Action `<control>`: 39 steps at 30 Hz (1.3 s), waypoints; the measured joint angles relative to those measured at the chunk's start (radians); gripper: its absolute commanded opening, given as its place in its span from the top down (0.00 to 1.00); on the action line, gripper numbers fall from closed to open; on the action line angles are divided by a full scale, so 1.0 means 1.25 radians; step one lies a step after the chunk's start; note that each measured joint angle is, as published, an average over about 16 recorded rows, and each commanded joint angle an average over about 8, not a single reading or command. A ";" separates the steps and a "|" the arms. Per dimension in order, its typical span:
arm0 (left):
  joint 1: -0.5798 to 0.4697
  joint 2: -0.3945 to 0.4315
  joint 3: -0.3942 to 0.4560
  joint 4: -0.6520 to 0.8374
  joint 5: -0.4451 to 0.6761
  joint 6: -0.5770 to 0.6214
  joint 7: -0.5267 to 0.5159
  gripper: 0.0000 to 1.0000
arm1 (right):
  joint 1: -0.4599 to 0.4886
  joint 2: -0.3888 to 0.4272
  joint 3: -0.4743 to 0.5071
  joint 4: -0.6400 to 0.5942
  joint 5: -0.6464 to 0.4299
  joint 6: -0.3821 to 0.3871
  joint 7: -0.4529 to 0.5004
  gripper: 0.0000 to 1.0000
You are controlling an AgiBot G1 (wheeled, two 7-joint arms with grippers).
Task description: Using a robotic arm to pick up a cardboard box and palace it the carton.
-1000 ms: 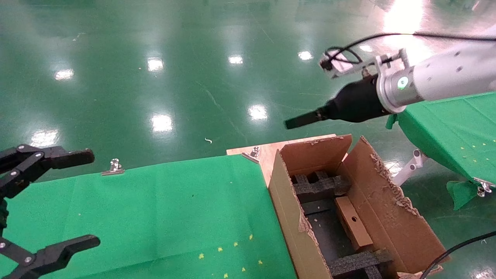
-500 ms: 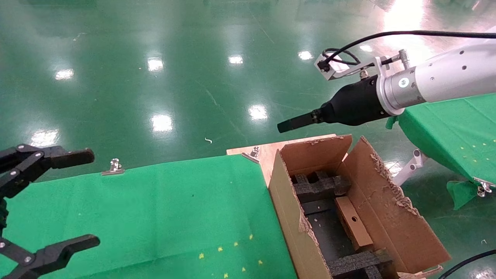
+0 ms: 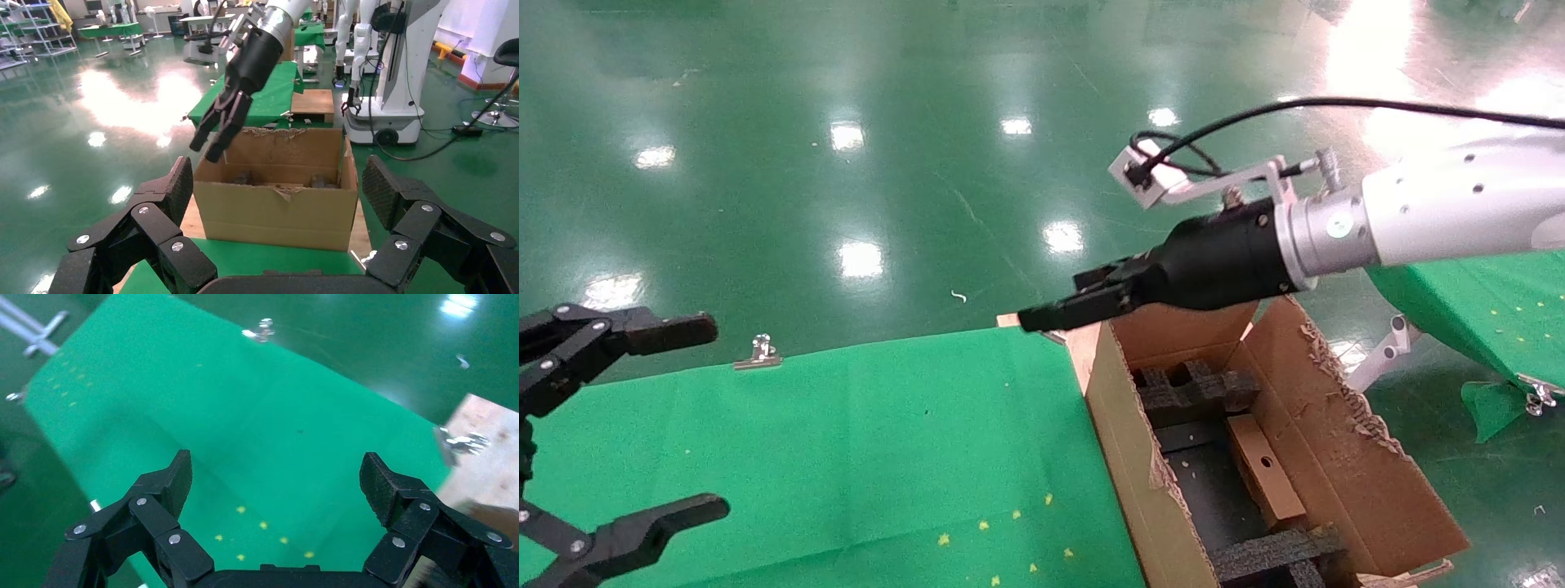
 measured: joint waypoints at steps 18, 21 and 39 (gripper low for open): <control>0.000 0.000 0.000 0.000 0.000 0.000 0.000 0.00 | -0.234 0.017 0.291 0.085 0.119 -0.098 -0.246 0.00; 0.000 0.000 0.000 0.000 0.000 0.000 0.000 0.00 | -0.273 0.020 0.340 0.099 0.139 -0.115 -0.286 0.00; 0.000 0.000 0.001 0.000 0.000 0.000 0.000 0.00 | -0.503 0.037 0.626 0.182 0.256 -0.212 -0.528 0.00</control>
